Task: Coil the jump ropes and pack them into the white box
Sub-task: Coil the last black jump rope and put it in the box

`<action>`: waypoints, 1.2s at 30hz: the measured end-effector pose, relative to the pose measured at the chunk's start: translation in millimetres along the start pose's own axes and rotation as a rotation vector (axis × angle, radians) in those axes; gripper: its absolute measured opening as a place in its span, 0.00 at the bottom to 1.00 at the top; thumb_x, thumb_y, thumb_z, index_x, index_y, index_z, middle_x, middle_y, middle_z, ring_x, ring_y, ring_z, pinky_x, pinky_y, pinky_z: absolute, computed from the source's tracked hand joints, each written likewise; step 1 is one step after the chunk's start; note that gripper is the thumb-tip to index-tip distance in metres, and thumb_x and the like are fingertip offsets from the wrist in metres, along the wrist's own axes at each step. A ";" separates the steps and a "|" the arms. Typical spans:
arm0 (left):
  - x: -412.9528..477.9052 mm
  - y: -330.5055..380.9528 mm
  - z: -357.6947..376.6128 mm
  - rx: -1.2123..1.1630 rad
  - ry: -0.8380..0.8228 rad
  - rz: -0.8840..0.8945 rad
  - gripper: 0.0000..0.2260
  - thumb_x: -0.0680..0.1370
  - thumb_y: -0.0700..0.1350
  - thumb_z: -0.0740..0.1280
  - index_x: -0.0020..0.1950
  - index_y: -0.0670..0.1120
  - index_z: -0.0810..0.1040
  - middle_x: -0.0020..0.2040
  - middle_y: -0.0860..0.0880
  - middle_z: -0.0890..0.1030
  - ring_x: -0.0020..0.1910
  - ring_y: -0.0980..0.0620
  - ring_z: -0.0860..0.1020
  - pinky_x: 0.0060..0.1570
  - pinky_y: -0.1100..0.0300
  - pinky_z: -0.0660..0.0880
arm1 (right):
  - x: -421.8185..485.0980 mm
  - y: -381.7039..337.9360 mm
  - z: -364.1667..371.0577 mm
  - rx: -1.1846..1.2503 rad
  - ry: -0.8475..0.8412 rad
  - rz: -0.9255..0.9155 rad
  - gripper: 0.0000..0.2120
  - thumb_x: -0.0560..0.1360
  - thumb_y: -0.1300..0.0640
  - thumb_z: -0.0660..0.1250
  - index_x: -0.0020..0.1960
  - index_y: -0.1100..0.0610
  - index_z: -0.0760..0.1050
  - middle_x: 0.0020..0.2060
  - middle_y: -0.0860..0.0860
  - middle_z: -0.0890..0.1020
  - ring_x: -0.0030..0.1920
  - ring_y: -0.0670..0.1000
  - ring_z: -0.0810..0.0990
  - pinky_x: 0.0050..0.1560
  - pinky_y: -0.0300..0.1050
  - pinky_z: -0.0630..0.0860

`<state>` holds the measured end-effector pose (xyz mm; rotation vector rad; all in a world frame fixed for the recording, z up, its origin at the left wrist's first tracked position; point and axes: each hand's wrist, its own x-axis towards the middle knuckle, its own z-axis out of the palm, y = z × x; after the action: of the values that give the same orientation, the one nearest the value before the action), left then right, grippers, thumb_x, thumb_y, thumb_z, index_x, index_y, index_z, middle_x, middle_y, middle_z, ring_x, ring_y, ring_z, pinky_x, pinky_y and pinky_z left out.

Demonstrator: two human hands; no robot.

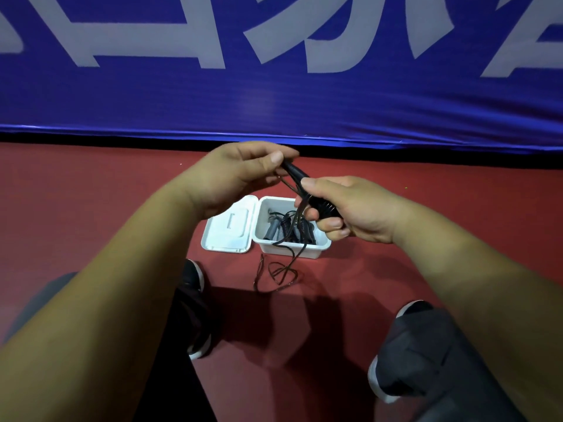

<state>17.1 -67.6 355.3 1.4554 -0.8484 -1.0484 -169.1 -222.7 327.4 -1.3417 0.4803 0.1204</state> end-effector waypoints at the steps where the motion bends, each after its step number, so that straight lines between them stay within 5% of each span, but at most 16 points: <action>1: 0.6 -2.6 0.5 0.022 0.011 -0.002 0.16 0.80 0.47 0.69 0.66 0.44 0.82 0.63 0.41 0.84 0.61 0.51 0.82 0.68 0.56 0.77 | 0.2 0.8 -0.3 -0.027 0.004 -0.002 0.16 0.85 0.46 0.65 0.58 0.59 0.78 0.37 0.52 0.76 0.30 0.48 0.61 0.32 0.45 0.53; 7: 5.4 -8.4 4.9 0.145 0.032 -0.034 0.10 0.85 0.45 0.66 0.63 0.47 0.85 0.52 0.38 0.83 0.52 0.47 0.83 0.57 0.54 0.82 | 1.7 4.9 -3.6 -0.176 0.080 -0.002 0.10 0.85 0.48 0.67 0.54 0.55 0.79 0.40 0.53 0.76 0.30 0.47 0.63 0.32 0.42 0.55; 13: 6.2 -13.4 12.7 0.326 -0.021 -0.012 0.13 0.87 0.47 0.63 0.68 0.48 0.82 0.58 0.43 0.85 0.47 0.52 0.82 0.49 0.59 0.82 | -2.2 8.5 -4.3 -0.239 0.079 0.005 0.07 0.85 0.51 0.67 0.56 0.54 0.79 0.41 0.54 0.77 0.30 0.47 0.65 0.29 0.40 0.57; 19: 6.8 -13.8 20.8 0.418 -0.059 0.021 0.09 0.86 0.42 0.65 0.61 0.47 0.84 0.53 0.41 0.86 0.46 0.53 0.82 0.57 0.51 0.81 | -2.0 14.7 -10.3 -0.311 0.048 -0.005 0.03 0.85 0.57 0.67 0.55 0.51 0.80 0.43 0.54 0.81 0.33 0.48 0.71 0.31 0.43 0.63; 22: 9.0 -16.2 25.8 0.483 0.026 0.037 0.09 0.86 0.41 0.65 0.56 0.47 0.85 0.45 0.46 0.87 0.43 0.57 0.82 0.53 0.54 0.82 | -0.9 15.2 -11.0 -0.301 0.061 0.011 0.06 0.84 0.59 0.68 0.60 0.56 0.80 0.44 0.54 0.82 0.34 0.48 0.74 0.31 0.43 0.68; 30: 10.6 -16.7 33.7 0.322 0.063 0.028 0.09 0.86 0.38 0.64 0.54 0.42 0.83 0.38 0.50 0.84 0.39 0.55 0.82 0.44 0.61 0.80 | -3.1 6.1 -14.7 -0.167 0.072 0.080 0.05 0.78 0.62 0.75 0.54 0.56 0.85 0.39 0.53 0.82 0.39 0.48 0.81 0.38 0.42 0.81; 36: 11.7 -16.8 35.5 0.247 0.090 -0.003 0.10 0.86 0.39 0.63 0.53 0.42 0.83 0.37 0.48 0.81 0.38 0.52 0.80 0.44 0.59 0.80 | -1.4 4.2 -14.1 -0.243 0.073 0.135 0.10 0.80 0.58 0.74 0.60 0.60 0.82 0.42 0.55 0.81 0.38 0.47 0.80 0.39 0.46 0.83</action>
<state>-12.7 -88.6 336.6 1.6972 -0.9357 -0.8965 -175.6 -234.8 322.2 -1.5549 0.6340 0.2483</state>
